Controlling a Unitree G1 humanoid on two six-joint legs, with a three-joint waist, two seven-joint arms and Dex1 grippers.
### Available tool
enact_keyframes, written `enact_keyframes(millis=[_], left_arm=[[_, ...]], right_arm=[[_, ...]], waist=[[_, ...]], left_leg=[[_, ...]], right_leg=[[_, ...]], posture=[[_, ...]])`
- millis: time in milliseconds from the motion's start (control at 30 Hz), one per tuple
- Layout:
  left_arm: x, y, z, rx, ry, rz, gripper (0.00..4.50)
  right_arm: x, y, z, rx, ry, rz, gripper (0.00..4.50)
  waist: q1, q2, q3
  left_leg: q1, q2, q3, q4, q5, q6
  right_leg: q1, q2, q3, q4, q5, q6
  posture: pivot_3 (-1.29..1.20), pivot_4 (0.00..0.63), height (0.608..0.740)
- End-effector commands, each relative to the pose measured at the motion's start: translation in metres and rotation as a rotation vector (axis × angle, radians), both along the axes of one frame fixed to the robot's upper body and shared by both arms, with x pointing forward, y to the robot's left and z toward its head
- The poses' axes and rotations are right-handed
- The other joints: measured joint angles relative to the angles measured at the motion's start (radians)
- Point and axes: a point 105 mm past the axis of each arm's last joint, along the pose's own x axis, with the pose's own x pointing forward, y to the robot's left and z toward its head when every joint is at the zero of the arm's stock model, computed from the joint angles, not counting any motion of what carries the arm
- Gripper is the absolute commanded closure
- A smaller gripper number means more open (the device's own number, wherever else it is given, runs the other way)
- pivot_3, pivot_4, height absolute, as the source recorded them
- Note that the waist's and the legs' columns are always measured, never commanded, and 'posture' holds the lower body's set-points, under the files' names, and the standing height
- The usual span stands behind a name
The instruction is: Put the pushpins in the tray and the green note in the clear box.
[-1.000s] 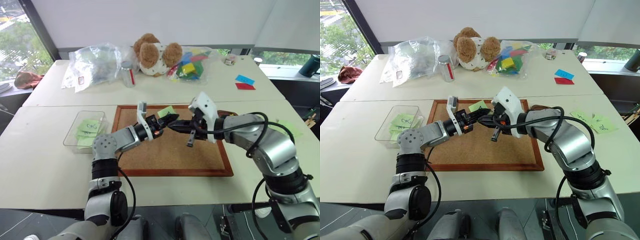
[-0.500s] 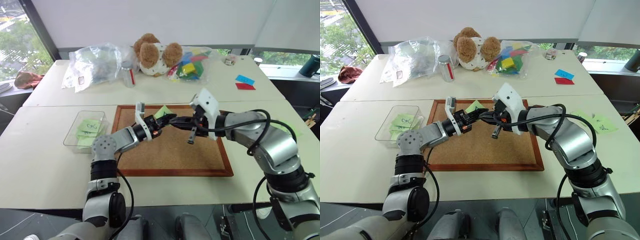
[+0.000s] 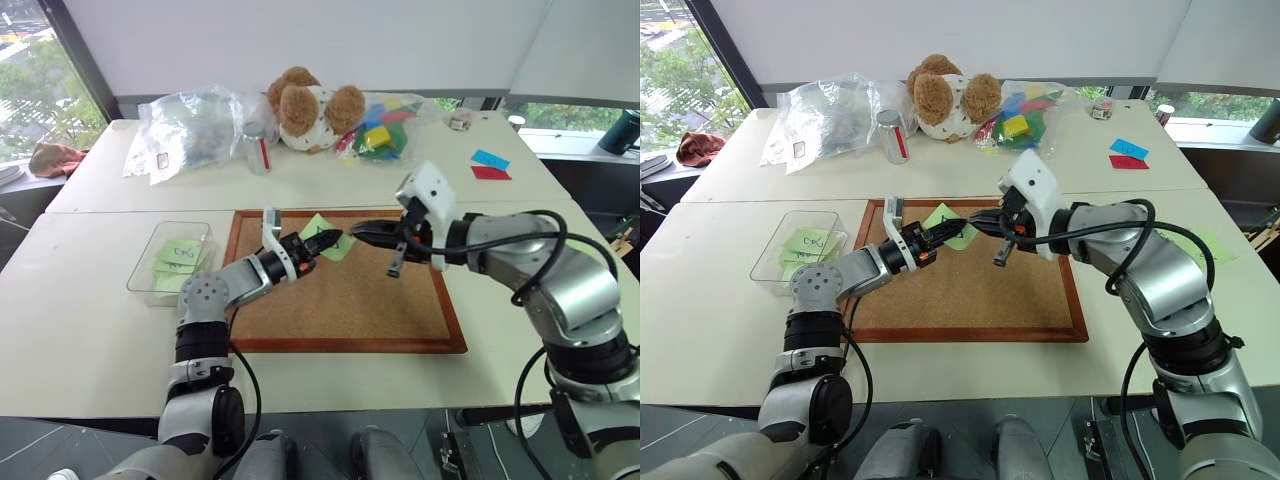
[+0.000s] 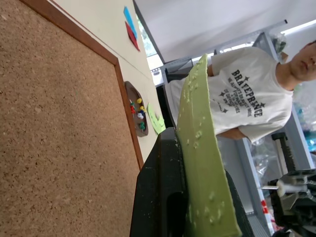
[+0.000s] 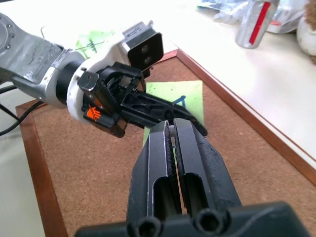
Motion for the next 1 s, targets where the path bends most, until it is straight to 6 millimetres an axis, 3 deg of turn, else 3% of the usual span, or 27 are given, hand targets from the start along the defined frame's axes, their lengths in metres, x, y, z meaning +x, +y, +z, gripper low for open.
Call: enact_keyframes(millis=[33, 233, 300, 533, 833, 933, 1000], left_arm=[[0.003, 0.004, 0.021, -0.037, -0.062, 0.010, 4.49], [0.002, 0.007, 0.030, -0.066, -0.074, 0.024, 4.49], [0.001, 0.007, 0.031, -0.067, -0.075, 0.023, 4.49], [-0.002, 0.006, 0.032, -0.077, -0.078, 0.027, 4.49], [-0.006, 0.006, 0.031, -0.073, -0.082, 0.031, 4.49], [-0.007, 0.005, 0.030, -0.068, -0.084, 0.029, 4.50], [-0.007, 0.004, 0.030, -0.067, -0.085, 0.029, 4.50]], right_arm=[[0.025, -0.038, 0.012, 0.022, -0.065, -0.183, 4.50], [0.076, -0.121, -0.011, 0.087, 0.022, -0.545, 4.50], [0.085, -0.138, -0.019, 0.101, 0.047, -0.609, 4.50], [0.104, -0.163, -0.056, 0.145, 0.174, -0.692, 4.50], [0.108, -0.166, -0.071, 0.121, 0.210, -0.688, 4.50], [0.109, -0.169, -0.072, 0.117, 0.212, -0.698, 3.55], [0.109, -0.168, -0.071, 0.120, 0.213, -0.695, 2.57]], waist=[[0.001, 0.000, 0.000], [-0.001, 0.000, 0.000], [-0.001, 0.000, 0.000], [-0.004, 0.000, 0.000], [-0.003, 0.000, 0.000], [-0.002, 0.000, 0.000], [-0.002, 0.000, 0.000]], left_leg=[[0.000, 0.000, 0.000, 0.000, 0.000, 0.000], [0.000, 0.000, 0.000, 0.000, 0.000, 0.000], [0.000, 0.000, 0.001, 0.000, 0.000, 0.000], [0.001, 0.000, 0.002, 0.000, 0.001, -0.001], [0.001, 0.000, 0.002, 0.000, 0.001, -0.001], [0.001, 0.000, 0.002, 0.000, 0.001, -0.001], [0.001, 0.000, 0.002, 0.000, 0.001, -0.002]], right_leg=[[0.000, 0.000, 0.000, 0.000, 0.000, 0.000], [0.000, 0.000, 0.000, 0.001, 0.000, 0.000], [0.000, 0.000, 0.000, 0.001, 0.000, 0.000], [0.000, 0.001, 0.002, 0.002, 0.000, 0.000], [0.000, 0.001, 0.002, 0.002, 0.000, 0.000], [0.000, 0.001, 0.002, 0.002, 0.000, 0.000], [0.000, 0.001, 0.002, 0.002, 0.000, 0.000]], posture=[[0.00, 0.150, 0.740], [0.00, 0.150, 0.740], [0.00, 0.150, 0.740], [0.00, 0.150, 0.740], [0.00, 0.150, 0.740], [0.00, 0.150, 0.740], [0.00, 0.150, 0.740]])
